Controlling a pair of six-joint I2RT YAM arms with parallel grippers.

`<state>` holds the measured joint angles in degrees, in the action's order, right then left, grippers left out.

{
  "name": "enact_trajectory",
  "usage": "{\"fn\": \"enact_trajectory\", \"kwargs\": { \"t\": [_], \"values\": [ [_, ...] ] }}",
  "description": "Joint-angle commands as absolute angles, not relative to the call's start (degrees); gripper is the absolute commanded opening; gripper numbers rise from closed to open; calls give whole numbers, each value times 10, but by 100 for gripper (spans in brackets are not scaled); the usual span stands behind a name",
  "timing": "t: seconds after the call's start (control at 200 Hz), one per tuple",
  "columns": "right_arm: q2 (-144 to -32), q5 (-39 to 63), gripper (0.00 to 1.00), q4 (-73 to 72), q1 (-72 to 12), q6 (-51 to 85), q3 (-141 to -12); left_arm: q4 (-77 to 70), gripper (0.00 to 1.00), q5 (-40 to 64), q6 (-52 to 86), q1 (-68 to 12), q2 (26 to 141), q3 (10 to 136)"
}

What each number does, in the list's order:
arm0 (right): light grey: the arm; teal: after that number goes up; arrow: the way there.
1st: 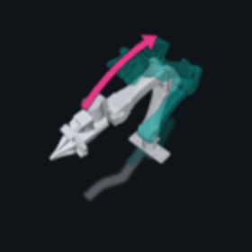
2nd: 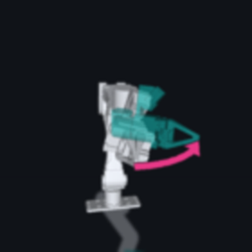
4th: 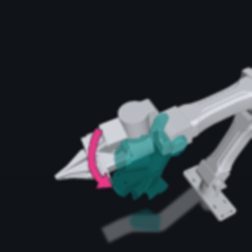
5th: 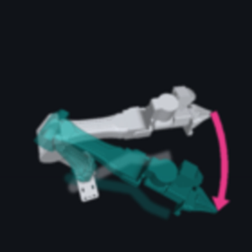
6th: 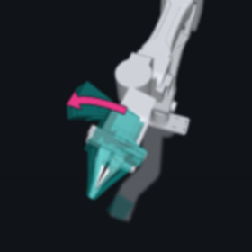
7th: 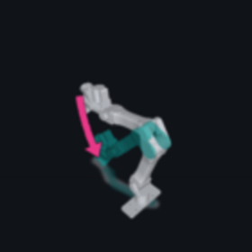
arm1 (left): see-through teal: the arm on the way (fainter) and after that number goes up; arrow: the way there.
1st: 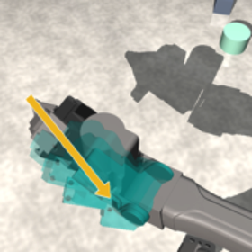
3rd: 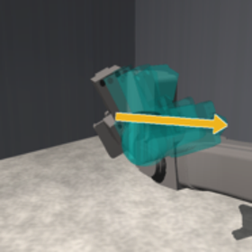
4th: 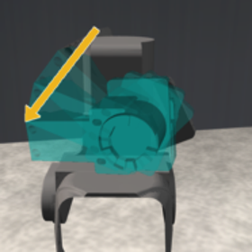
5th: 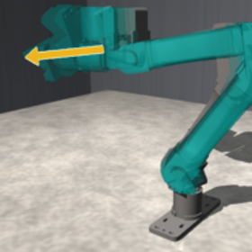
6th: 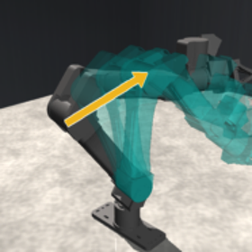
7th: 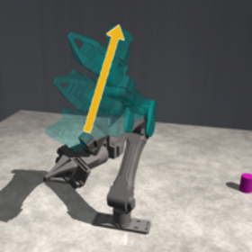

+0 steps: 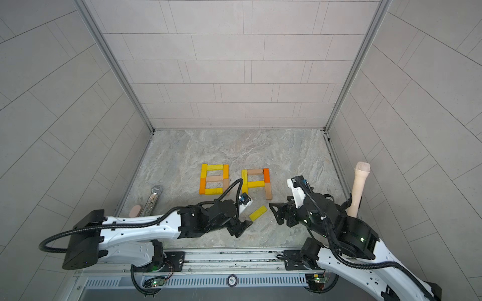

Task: Assemble the number 8 with building blocks
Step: Pick up the building block from the center of the board.

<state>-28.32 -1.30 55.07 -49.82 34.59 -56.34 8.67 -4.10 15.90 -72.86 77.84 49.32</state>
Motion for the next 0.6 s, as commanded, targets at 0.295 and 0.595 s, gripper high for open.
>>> {"fn": "enact_trajectory", "kwargs": {
  "t": [0.295, 0.595],
  "values": [
    [-250, 0, 86, 697, -500, 281, -617, 282, 62, -35, 153, -717, 983, 707],
    [-202, -6, 86, 697, -500, 289, -588, 303, 60, 7, 139, -689, 1055, 747]
  ]
}}
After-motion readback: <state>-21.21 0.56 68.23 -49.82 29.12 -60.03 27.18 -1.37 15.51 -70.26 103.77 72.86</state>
